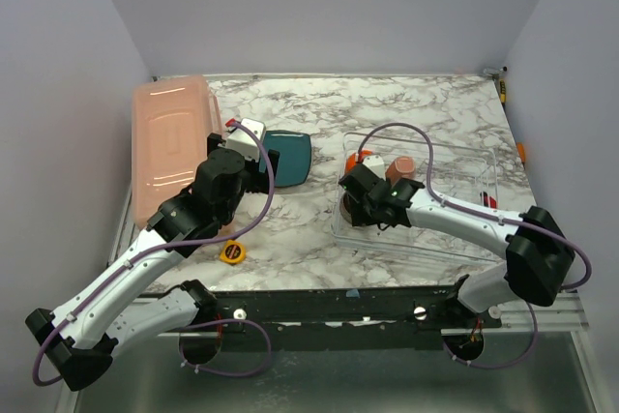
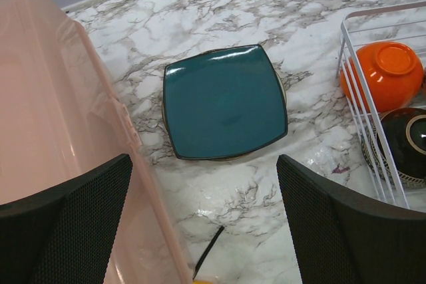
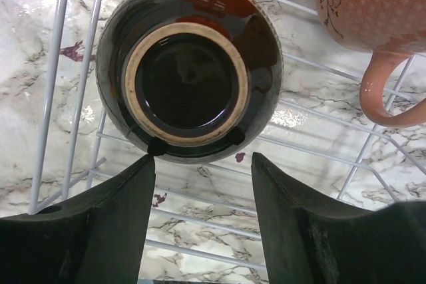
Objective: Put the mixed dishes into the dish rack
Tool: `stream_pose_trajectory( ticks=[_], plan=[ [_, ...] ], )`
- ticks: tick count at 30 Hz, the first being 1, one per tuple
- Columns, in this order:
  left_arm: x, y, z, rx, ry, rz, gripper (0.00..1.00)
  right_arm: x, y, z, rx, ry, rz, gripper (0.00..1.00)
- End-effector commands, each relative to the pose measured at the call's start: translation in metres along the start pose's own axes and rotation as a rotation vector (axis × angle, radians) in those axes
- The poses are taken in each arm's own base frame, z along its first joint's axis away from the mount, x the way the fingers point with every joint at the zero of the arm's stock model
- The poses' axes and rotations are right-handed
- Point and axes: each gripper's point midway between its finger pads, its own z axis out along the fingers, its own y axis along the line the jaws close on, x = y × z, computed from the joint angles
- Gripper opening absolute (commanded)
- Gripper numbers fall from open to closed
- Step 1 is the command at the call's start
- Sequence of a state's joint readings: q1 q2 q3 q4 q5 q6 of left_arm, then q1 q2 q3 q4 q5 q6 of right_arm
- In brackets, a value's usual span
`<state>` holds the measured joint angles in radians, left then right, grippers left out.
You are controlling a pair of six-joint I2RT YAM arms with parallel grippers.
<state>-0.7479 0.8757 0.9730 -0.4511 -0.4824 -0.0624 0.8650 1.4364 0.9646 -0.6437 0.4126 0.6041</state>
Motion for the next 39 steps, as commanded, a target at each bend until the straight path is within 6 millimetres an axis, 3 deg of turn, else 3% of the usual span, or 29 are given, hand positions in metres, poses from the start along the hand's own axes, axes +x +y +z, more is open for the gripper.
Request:
stream_pose_trajectory(
  ticks=[1,4,11,20,30,39],
  plan=[
    [-0.001,0.000,0.000,0.004,0.001,0.003,0.89,-0.015,-0.016,0.010,0.136,-0.069,-0.003,0.60],
    [-0.001,-0.003,0.001,0.014,0.007,0.005,0.89,-0.022,-0.022,0.014,0.176,-0.106,-0.023,0.57],
    [0.001,-0.005,0.004,0.017,0.019,0.009,0.89,-0.040,-0.011,0.020,0.141,-0.149,-0.105,0.57],
    [0.002,-0.005,0.005,0.022,0.020,0.008,0.89,-0.054,-0.025,0.023,0.252,-0.179,-0.212,0.58],
    [0.003,-0.008,0.007,0.033,0.031,0.008,0.89,-0.058,-0.005,0.009,0.090,-0.233,-0.076,0.67],
    [0.002,-0.008,0.005,0.034,0.028,0.007,0.89,-0.063,-0.006,-0.010,-0.059,-0.249,0.133,0.83]
  ],
)
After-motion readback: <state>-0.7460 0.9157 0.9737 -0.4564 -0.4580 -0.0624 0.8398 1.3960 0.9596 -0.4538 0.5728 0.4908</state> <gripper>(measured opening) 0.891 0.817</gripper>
